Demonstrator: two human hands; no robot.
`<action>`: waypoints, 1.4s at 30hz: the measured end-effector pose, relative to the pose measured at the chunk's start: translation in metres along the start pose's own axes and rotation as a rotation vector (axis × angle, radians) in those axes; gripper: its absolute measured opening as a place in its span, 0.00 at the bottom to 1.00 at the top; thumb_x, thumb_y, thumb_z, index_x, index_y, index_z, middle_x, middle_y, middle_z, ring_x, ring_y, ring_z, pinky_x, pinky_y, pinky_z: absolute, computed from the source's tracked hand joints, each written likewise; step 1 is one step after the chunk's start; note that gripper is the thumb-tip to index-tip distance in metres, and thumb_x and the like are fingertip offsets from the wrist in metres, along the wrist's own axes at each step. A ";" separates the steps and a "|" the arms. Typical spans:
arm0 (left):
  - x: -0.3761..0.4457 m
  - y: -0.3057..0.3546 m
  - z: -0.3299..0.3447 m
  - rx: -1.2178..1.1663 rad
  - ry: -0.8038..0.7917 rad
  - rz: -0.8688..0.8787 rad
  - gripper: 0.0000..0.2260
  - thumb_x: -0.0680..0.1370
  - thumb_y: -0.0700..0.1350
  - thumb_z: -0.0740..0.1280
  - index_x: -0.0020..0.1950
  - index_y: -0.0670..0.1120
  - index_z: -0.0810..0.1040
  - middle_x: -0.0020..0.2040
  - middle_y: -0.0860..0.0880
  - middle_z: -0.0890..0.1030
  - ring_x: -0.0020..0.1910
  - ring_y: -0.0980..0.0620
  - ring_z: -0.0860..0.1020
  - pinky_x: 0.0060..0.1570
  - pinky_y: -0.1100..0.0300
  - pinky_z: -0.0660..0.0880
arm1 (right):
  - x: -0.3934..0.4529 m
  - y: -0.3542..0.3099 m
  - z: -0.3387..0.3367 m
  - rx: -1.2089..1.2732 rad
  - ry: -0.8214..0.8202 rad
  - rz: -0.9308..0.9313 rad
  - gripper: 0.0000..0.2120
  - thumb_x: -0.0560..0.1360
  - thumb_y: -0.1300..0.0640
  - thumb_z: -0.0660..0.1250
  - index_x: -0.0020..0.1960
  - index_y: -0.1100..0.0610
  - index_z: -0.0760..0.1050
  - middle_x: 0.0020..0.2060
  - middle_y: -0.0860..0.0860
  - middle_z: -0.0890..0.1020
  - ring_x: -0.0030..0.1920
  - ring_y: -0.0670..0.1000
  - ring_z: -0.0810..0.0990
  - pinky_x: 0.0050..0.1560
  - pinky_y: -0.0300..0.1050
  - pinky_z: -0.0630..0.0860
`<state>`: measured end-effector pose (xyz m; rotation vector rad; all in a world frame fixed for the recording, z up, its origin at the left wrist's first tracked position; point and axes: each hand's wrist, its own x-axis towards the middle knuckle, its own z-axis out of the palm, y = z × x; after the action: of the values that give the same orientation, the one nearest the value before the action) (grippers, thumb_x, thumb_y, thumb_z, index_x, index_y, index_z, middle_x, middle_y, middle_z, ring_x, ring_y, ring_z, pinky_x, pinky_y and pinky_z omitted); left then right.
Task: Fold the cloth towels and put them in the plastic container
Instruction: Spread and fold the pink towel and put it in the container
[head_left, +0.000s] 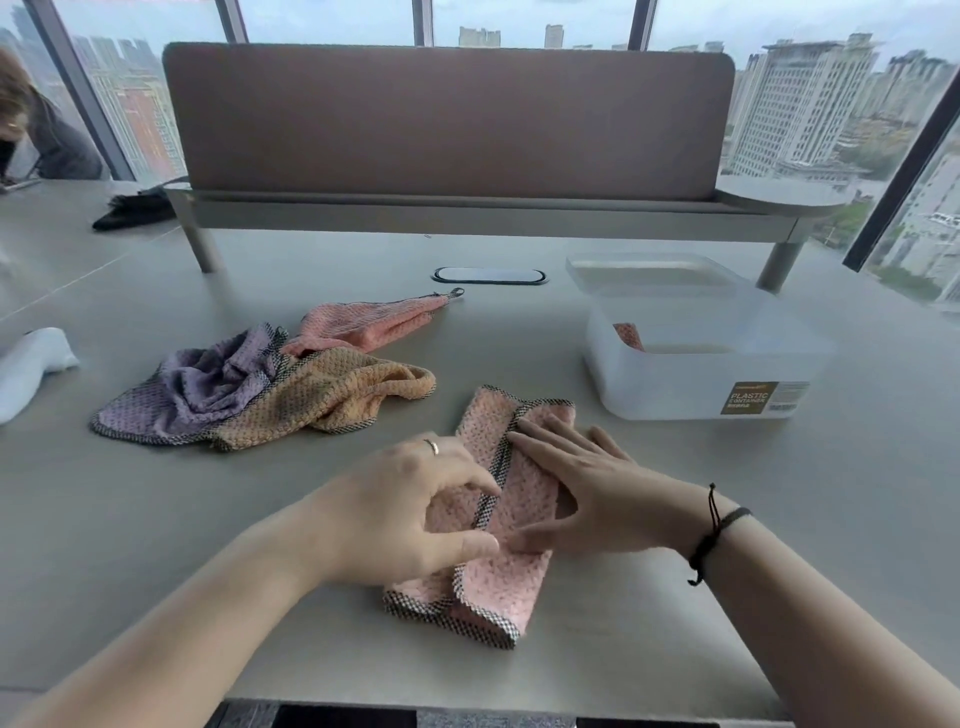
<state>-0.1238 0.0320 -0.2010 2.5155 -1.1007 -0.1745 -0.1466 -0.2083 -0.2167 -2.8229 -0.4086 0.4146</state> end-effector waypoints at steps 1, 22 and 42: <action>0.002 -0.003 0.004 -0.004 -0.022 0.003 0.26 0.72 0.67 0.68 0.68 0.61 0.73 0.67 0.65 0.72 0.67 0.69 0.66 0.69 0.66 0.64 | 0.002 0.004 -0.004 0.001 -0.023 -0.023 0.51 0.68 0.26 0.65 0.80 0.41 0.39 0.77 0.35 0.39 0.74 0.37 0.29 0.78 0.53 0.33; 0.010 -0.008 0.037 0.229 -0.104 -0.135 0.32 0.79 0.69 0.41 0.80 0.59 0.38 0.80 0.60 0.38 0.78 0.62 0.35 0.79 0.53 0.39 | -0.046 -0.021 0.036 0.047 0.390 -0.211 0.34 0.70 0.28 0.63 0.73 0.38 0.65 0.75 0.38 0.64 0.76 0.39 0.57 0.77 0.44 0.56; 0.013 -0.009 0.033 0.216 -0.112 -0.110 0.37 0.76 0.74 0.48 0.80 0.60 0.41 0.80 0.61 0.39 0.78 0.62 0.35 0.79 0.51 0.38 | -0.055 -0.011 0.038 0.224 0.527 -0.345 0.05 0.68 0.49 0.75 0.38 0.47 0.79 0.50 0.35 0.81 0.48 0.40 0.79 0.50 0.45 0.76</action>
<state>-0.1173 0.0186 -0.2343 2.7920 -1.0746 -0.2412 -0.2113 -0.2073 -0.2361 -2.4458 -0.6619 -0.3273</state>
